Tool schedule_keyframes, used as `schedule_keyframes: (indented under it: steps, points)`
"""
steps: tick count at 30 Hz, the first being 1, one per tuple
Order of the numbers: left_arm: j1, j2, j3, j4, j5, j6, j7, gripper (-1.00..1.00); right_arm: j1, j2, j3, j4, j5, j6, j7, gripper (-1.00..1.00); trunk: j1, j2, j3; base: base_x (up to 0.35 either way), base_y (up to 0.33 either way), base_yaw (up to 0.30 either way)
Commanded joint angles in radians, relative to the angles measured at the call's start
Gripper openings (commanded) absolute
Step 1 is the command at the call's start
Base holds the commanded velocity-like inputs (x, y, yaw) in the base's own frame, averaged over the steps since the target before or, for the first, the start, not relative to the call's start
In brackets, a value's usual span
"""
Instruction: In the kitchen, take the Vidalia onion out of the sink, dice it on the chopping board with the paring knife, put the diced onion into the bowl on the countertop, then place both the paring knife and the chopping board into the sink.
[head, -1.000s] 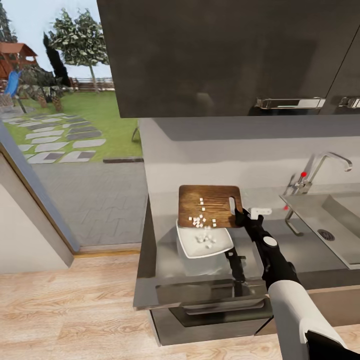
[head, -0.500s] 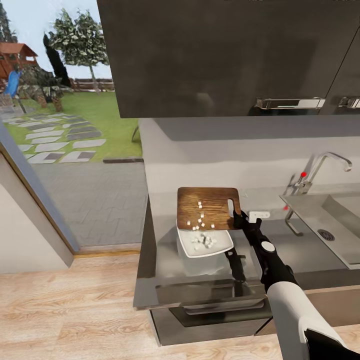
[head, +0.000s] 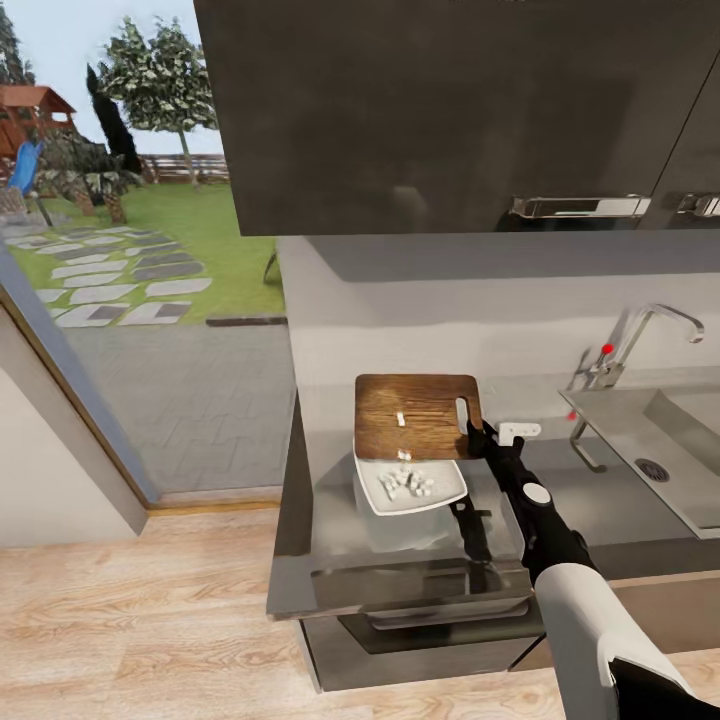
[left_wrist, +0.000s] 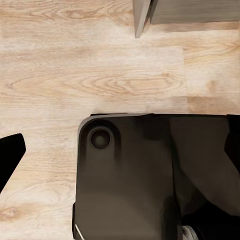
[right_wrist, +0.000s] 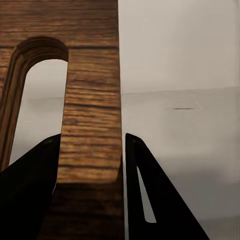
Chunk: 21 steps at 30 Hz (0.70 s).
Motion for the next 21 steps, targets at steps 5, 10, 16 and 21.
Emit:
schedule_keyframes:
  steps: [5, 10, 16, 21]
  points:
    - [0.000, 0.001, -0.008, -0.002, 0.007, -0.002, 0.004, 1.00, -0.001, 0.001, -0.008, 0.000, 0.009, -0.004, 0.008, -1.00, 0.001, -0.002, -0.002, 0.000, 0.000, 0.000]
    - [0.000, 0.001, -0.008, -0.002, 0.007, -0.001, 0.004, 1.00, -0.001, 0.002, -0.008, 0.000, 0.009, -0.014, 0.008, -1.00, 0.001, -0.002, -0.002, 0.000, 0.000, 0.000]
    - [0.000, 0.001, -0.008, -0.002, 0.007, -0.002, 0.004, 1.00, -0.001, 0.002, -0.009, 0.000, 0.009, -0.016, 0.008, -1.00, 0.001, -0.002, -0.002, 0.000, 0.000, 0.000]
    - [0.000, 0.001, -0.008, -0.002, 0.007, -0.002, 0.004, 1.00, -0.001, 0.001, -0.009, 0.000, 0.009, -0.016, 0.008, -1.00, 0.001, -0.002, -0.002, 0.000, 0.000, 0.000]
